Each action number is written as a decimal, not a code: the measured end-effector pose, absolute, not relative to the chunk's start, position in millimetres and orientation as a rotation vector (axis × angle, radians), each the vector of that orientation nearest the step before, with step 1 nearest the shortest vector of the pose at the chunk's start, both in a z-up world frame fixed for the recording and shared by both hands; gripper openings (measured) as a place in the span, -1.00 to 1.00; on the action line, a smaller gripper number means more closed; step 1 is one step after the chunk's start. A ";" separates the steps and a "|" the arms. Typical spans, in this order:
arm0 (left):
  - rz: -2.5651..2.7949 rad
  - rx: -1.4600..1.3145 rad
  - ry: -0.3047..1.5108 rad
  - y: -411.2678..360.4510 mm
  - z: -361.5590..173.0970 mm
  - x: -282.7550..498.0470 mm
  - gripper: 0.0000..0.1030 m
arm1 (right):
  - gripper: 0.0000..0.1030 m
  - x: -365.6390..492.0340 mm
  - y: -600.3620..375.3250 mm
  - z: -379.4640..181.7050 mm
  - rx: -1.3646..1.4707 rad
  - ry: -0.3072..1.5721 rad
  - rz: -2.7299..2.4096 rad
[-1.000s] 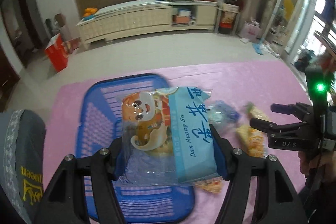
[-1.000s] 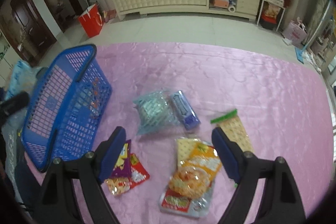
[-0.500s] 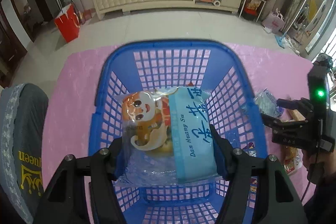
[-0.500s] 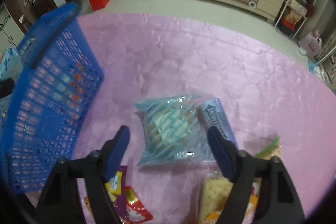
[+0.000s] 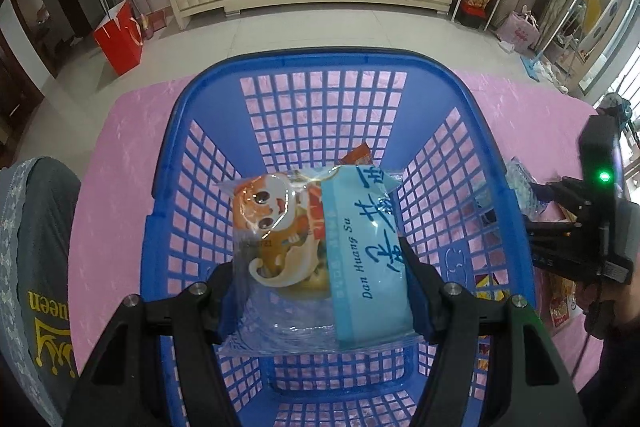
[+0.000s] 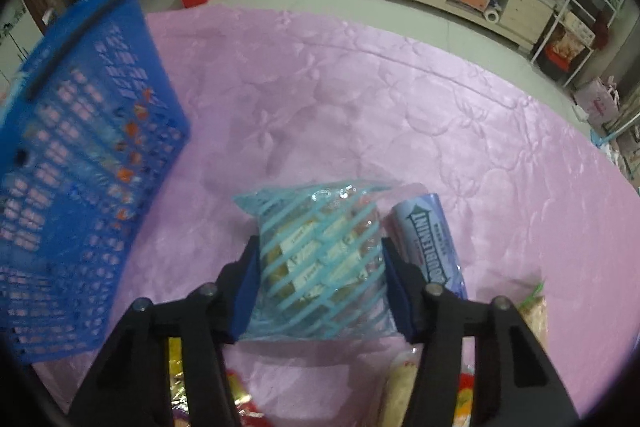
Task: Organize snacks
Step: 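Carry the pastry bag over the basket while the right gripper grasps the clear wafer bag, then bring the clear wafer bag with the right gripper over the basket, then open both grippers to drop the bags into the basket, then move both grippers back toward the remaining snacks on the table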
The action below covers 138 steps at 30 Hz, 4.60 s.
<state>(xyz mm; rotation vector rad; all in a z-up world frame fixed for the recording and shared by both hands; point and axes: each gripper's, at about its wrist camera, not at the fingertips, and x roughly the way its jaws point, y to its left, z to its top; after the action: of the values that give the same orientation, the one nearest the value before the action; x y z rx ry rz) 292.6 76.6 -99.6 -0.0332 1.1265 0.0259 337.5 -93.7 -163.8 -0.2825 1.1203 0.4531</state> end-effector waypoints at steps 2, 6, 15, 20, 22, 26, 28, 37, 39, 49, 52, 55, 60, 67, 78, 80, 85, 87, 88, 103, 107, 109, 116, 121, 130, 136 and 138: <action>0.020 -0.025 1.117 76.3 -94.7 289.2 0.24 | 0.17 329.0 -97.8 -152.6 -0.269 1.095 0.450; 0.004 -0.025 1.097 77.2 -85.0 282.6 0.24 | 0.17 311.0 -99.1 -117.2 -0.230 1.048 0.471; -0.028 -0.030 1.026 86.7 -53.4 259.6 0.24 | 0.17 266.9 -71.0 -28.1 -0.177 0.905 0.543; -0.037 -0.041 1.009 99.9 -43.2 251.8 0.24 | 0.17 263.4 -51.0 -10.7 -0.142 0.910 0.559; -0.045 -0.045 1.009 104.8 -43.2 250.5 0.24 | 0.17 261.3 -38.0 -8.5 -0.156 0.902 0.562; -0.060 -0.046 1.021 110.7 -46.3 256.8 0.24 | 0.17 263.9 -15.6 -11.1 -0.170 0.923 0.576; -0.061 -0.038 1.028 112.5 -48.5 261.5 0.24 | 0.17 264.8 -6.4 -14.4 -0.185 0.934 0.559; -0.069 -0.026 1.051 116.0 -63.5 282.4 0.24 | 0.17 281.9 18.0 -32.4 -0.273 0.960 0.540; -0.072 -0.013 1.052 114.7 -66.5 284.8 0.25 | 0.17 286.3 17.5 -36.2 -0.276 0.969 0.542; -0.090 -0.002 1.049 113.2 -74.4 296.2 0.26 | 0.19 293.7 24.7 -44.5 -0.336 0.945 0.542; -0.096 -0.002 1.048 115.1 -77.5 294.7 0.27 | 0.23 292.3 28.3 -44.1 -0.369 0.910 0.530; -0.101 0.006 1.051 114.2 -76.9 295.3 0.28 | 0.23 299.7 26.7 -45.9 -0.345 0.942 0.531; -0.068 0.027 1.029 115.3 -71.1 291.9 0.50 | 0.37 302.3 21.3 -41.8 -0.330 0.946 0.517; -0.031 0.026 0.980 118.9 -48.0 275.5 0.60 | 0.63 289.4 10.7 -23.9 -0.270 0.921 0.500; -0.055 0.019 0.913 101.4 -3.2 218.3 0.60 | 0.63 236.7 -9.3 14.1 -0.245 0.876 0.471; -0.058 0.021 0.903 97.8 2.7 208.0 0.60 | 0.63 226.8 -15.6 19.1 -0.230 0.873 0.466; -0.075 0.022 0.878 83.2 17.4 180.8 0.60 | 0.63 203.9 -29.4 28.9 -0.225 0.854 0.449; -0.075 0.020 0.874 76.6 20.7 172.4 0.60 | 0.63 195.2 -36.9 31.8 -0.214 0.847 0.445; -0.078 0.020 0.874 73.3 21.7 169.3 0.60 | 0.63 192.5 -40.1 32.2 -0.212 0.846 0.442; -0.168 0.058 0.877 0.4 21.2 132.3 0.60 | 0.63 144.5 -105.9 28.1 -0.158 0.844 0.369; -0.196 0.072 0.882 -21.4 18.4 129.1 0.60 | 0.63 138.0 -126.3 24.8 -0.132 0.845 0.344; -0.208 0.073 0.886 -30.5 16.0 128.6 0.60 | 0.63 135.6 -135.1 21.6 -0.124 0.850 0.334; -0.243 0.095 0.917 -62.8 -0.3 127.5 0.60 | 0.63 127.6 -165.2 4.5 -0.092 0.874 0.309; -0.265 0.108 0.947 -81.4 -18.0 128.5 0.60 | 0.63 126.2 -183.4 -16.9 -0.080 0.905 0.302; -0.273 0.082 1.024 -105.8 -60.7 138.8 0.60 | 0.63 134.0 -207.8 -61.6 -0.070 0.975 0.294; -0.235 0.087 1.085 -124.0 -91.9 154.5 0.43 | 0.63 153.5 -225.0 -85.0 -0.017 1.032 0.280; -0.212 0.064 1.111 -125.9 -100.8 162.6 0.42 | 0.63 163.6 -231.7 -94.6 0.011 1.055 0.277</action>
<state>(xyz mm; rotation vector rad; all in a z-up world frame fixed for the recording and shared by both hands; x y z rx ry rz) 162.6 -125.9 -100.8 0.0638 1.1106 -0.2119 163.6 -231.7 -94.6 0.0105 1.0551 0.2772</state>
